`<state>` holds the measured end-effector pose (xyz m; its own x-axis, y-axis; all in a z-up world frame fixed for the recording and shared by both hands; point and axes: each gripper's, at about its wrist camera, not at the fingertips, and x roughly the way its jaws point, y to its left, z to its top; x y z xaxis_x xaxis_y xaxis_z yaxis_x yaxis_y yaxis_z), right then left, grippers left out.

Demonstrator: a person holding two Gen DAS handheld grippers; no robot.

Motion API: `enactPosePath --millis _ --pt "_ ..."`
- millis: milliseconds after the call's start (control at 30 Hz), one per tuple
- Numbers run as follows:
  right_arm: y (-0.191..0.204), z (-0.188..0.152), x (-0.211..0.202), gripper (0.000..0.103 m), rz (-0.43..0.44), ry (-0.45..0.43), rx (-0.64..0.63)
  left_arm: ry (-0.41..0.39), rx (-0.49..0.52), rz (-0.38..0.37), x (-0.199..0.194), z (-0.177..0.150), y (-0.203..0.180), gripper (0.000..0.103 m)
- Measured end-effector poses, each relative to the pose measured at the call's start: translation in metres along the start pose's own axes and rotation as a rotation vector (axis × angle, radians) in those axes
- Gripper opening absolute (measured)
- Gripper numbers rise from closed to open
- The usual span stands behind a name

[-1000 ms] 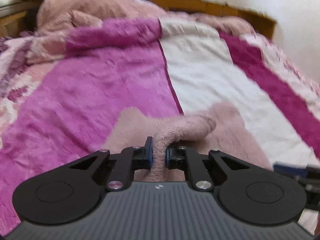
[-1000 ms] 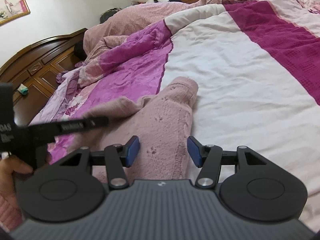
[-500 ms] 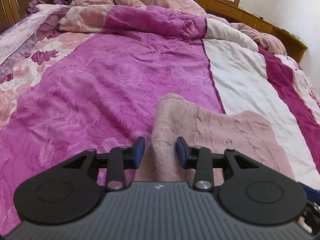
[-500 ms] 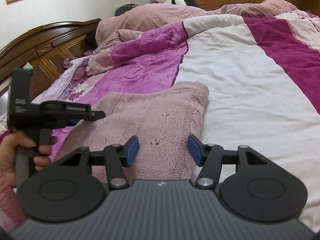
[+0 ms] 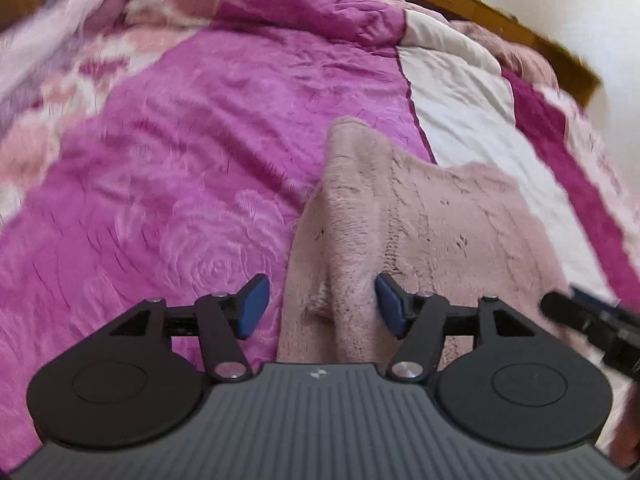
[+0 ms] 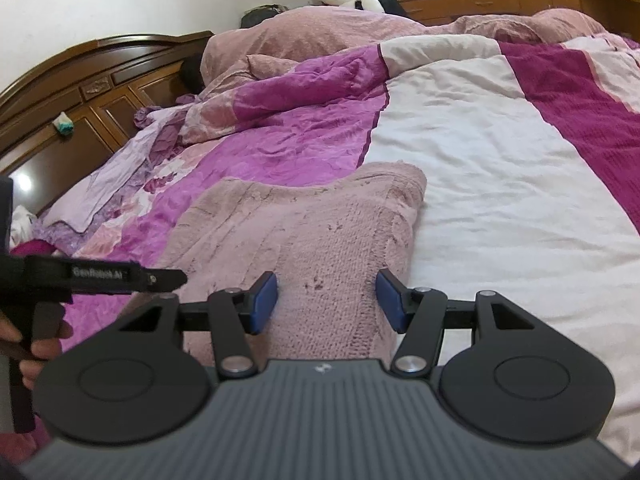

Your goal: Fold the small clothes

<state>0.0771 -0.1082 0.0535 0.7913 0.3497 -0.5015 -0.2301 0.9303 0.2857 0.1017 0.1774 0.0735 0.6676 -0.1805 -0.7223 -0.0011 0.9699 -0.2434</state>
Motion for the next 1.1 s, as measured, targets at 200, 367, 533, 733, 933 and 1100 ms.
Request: enactPosePath --millis 200,367,533,733,933,1100 --pt "-0.03 0.004 0.003 0.075 0.037 0.014 0.215 0.009 0.026 -0.027 -0.001 0.004 -0.006 0.071" --pt "-0.044 -0.006 0.017 0.076 0.096 0.1 0.349 0.063 -0.082 -0.108 0.007 0.004 0.008 0.076" --pt "-0.039 -0.014 0.033 0.079 0.126 0.12 0.351 0.081 -0.134 -0.119 0.017 0.002 0.015 0.082" --pt "-0.037 -0.013 0.046 0.079 0.152 0.121 0.357 0.09 -0.142 -0.177 0.025 0.002 0.013 0.082" --pt "-0.039 -0.003 0.053 0.058 0.206 0.126 0.379 0.105 -0.206 -0.316 0.037 -0.005 0.012 0.068" --pt "-0.04 0.009 0.046 0.05 0.248 0.112 0.387 0.063 -0.227 -0.339 0.024 -0.004 0.012 0.049"
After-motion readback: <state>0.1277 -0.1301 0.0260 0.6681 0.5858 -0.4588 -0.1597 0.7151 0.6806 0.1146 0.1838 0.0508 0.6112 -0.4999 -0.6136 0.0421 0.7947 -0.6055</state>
